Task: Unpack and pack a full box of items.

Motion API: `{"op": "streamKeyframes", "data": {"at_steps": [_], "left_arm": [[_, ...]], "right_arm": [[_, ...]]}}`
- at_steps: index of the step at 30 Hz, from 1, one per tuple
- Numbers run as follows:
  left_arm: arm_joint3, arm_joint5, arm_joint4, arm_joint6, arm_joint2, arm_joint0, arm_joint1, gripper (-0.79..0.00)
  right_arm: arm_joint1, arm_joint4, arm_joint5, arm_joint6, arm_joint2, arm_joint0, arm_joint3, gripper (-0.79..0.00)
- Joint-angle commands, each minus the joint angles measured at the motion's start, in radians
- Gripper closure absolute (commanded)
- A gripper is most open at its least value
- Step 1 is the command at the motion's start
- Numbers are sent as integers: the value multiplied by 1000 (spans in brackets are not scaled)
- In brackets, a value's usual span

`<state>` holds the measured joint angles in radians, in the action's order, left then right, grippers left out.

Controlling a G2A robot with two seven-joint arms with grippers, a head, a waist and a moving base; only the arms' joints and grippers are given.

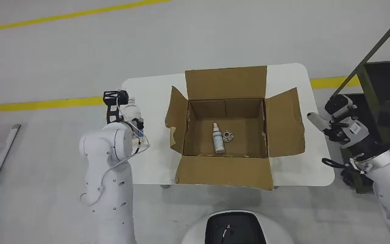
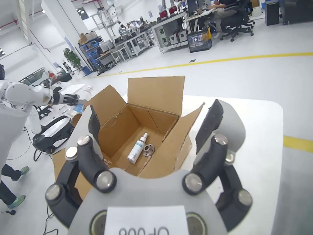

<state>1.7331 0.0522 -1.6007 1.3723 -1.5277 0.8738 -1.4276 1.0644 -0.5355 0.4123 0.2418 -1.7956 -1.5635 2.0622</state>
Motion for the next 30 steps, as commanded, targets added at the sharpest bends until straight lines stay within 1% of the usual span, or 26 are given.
{"op": "streamKeyframes", "data": {"at_steps": [1, 3, 6, 19, 22, 23, 25, 30], "left_arm": [[-34, 18, -15, -6, 1, 19, 3, 0], [-59, 33, -14, -15, 9, 31, 4, 0], [-62, 39, -10, -18, 11, 33, 4, 0], [-62, 39, -10, -18, 11, 33, 4, 0], [-62, 39, -10, -18, 11, 33, 4, 0], [-68, 39, -12, -42, 11, 46, 5, 0], [-85, 86, -45, -70, 18, 68, 10, 0], [-143, 150, -58, -122, -11, 99, 22, 0]], "right_arm": [[0, -21, -13, 18, 11, 8, 31, -785], [1, -34, -33, 22, 32, 16, 43, -785], [2, -60, -40, 35, 70, 35, 46, -785], [2, -60, -40, 35, 70, 35, 46, -785], [3, -61, -48, 19, 70, 27, 51, -785], [4, -51, -50, 7, 69, 20, 51, -785], [6, -29, -51, -9, 62, 11, 57, -785], [7, -31, -58, -5, 48, -7, 74, -785]]}}
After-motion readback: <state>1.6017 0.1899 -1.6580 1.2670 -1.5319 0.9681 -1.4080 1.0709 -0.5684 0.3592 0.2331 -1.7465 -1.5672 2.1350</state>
